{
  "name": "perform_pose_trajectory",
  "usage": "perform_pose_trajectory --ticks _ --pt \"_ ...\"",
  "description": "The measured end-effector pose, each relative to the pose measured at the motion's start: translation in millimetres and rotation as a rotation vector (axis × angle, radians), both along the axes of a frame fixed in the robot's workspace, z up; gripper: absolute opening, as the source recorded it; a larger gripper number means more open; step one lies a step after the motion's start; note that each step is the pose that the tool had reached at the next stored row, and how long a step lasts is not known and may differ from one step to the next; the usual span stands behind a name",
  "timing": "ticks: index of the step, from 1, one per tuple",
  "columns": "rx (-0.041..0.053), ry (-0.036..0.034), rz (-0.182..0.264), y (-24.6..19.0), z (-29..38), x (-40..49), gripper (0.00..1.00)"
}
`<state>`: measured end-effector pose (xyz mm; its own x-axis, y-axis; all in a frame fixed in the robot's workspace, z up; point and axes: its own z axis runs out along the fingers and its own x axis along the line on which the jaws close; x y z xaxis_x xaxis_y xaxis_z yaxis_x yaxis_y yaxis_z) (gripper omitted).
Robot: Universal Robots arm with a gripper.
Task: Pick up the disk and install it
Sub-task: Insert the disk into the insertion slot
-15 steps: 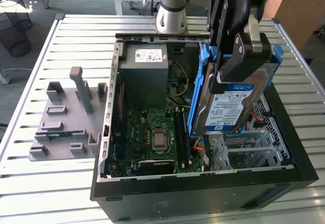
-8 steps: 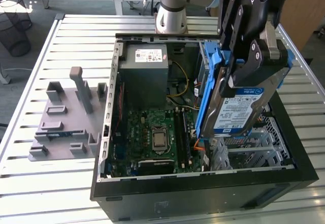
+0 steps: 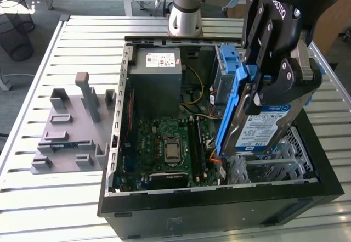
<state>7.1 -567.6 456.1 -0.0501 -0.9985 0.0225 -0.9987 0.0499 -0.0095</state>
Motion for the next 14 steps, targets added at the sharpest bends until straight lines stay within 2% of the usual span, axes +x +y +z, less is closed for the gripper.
perform_pose_trajectory --ticks 3,14 --pt "-0.0001 0.0001 0.0 -0.7 -2.1 3.0 0.36" --pt "-0.0001 0.0001 0.0 -1.1 -5.1 25.3 0.36"
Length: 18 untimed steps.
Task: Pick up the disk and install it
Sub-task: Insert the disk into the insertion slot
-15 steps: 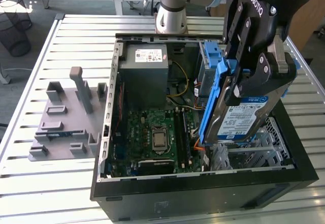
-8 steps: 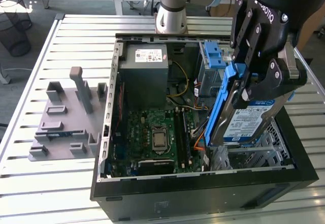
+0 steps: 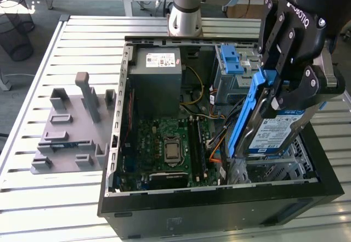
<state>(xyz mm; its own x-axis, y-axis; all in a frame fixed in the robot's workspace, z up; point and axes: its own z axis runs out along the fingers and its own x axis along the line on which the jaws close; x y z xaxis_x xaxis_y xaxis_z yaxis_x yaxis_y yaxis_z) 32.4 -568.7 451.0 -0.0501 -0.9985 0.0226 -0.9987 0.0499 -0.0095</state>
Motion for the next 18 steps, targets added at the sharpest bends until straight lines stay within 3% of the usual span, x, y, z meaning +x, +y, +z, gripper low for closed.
perform_pose_trajectory --ticks 18 --pt "-0.0001 0.0 0.0 0.0 -6.2 25.5 0.36"
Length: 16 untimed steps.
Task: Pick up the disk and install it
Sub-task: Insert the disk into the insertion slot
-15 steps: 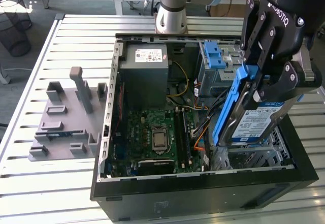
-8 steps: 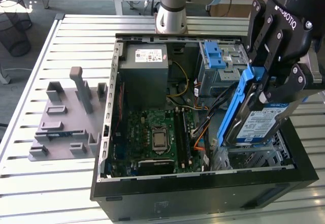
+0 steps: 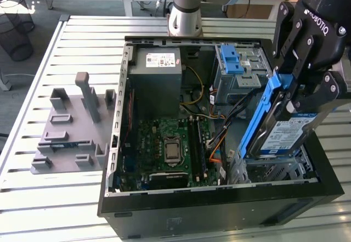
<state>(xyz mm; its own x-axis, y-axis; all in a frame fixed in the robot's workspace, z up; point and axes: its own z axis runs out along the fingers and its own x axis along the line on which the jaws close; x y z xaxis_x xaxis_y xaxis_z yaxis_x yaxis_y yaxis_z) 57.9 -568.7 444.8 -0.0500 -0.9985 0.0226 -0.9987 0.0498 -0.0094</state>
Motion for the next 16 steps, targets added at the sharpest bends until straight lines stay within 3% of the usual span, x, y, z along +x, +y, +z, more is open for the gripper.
perform_pose_trajectory --ticks 16 --pt "0.0 0.0 0.0 1.1 -3.4 8.6 0.36"
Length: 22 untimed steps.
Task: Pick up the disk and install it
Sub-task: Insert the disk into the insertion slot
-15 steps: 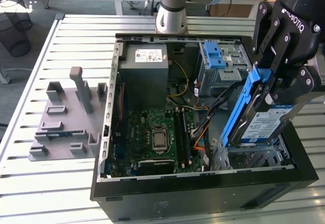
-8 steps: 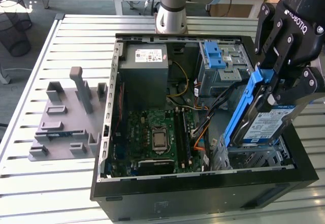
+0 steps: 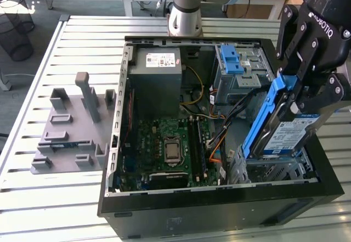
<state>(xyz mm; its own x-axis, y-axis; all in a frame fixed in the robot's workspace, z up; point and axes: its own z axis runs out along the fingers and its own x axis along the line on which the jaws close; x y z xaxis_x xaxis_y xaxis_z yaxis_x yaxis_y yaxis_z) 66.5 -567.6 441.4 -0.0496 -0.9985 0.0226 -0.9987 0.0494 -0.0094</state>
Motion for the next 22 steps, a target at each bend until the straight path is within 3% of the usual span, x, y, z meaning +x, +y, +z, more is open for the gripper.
perform_pose_trajectory --ticks 10,22 --pt "-0.0001 0.0 0.003 5.5 -3.0 1.9 0.36" --pt "0.0001 0.0 0.009 6.1 -9.0 3.6 0.36"
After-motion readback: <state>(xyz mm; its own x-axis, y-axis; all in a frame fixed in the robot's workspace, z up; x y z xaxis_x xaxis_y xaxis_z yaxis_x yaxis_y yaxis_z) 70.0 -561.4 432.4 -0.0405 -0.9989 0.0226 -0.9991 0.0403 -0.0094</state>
